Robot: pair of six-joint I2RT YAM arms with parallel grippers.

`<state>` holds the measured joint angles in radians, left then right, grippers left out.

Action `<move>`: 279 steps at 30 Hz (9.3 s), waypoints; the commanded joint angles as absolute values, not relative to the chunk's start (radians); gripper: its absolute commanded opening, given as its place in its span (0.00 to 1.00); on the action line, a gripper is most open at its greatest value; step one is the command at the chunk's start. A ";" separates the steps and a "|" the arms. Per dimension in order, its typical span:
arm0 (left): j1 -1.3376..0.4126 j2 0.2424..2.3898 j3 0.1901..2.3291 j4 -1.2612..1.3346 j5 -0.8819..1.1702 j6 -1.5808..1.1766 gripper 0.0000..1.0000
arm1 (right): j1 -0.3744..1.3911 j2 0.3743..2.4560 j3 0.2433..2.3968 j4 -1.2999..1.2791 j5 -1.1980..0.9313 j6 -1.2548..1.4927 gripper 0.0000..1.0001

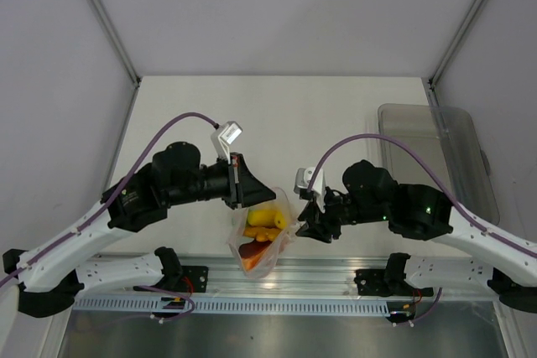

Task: Place the food in the zip-top bag and seal the zipper
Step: Zip the zipper food storage bag at the center of the board.

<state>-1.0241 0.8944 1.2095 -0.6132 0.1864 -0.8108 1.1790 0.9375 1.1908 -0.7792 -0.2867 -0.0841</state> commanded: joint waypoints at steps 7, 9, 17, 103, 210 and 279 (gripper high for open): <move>-1.015 0.891 1.207 -0.551 0.225 -0.836 0.01 | 1.226 0.960 1.213 -0.693 -0.224 -0.110 0.36; -1.015 0.896 1.207 -0.545 0.239 -0.838 0.01 | 1.227 0.974 1.224 -0.696 -0.206 -0.117 0.34; -1.015 0.900 1.189 -0.537 0.249 -0.845 0.01 | 1.236 0.957 1.217 -0.680 -0.144 -0.126 0.46; -1.014 0.606 1.154 -0.356 0.328 -0.250 0.98 | 1.269 1.221 1.916 -1.247 0.025 0.301 0.00; -1.123 0.908 1.152 -0.563 0.327 -0.307 0.01 | 1.201 0.867 1.324 -0.875 -0.115 0.276 0.58; -1.120 0.847 1.100 -0.600 0.434 -0.443 0.01 | 1.243 0.609 0.712 0.046 -0.149 0.213 0.00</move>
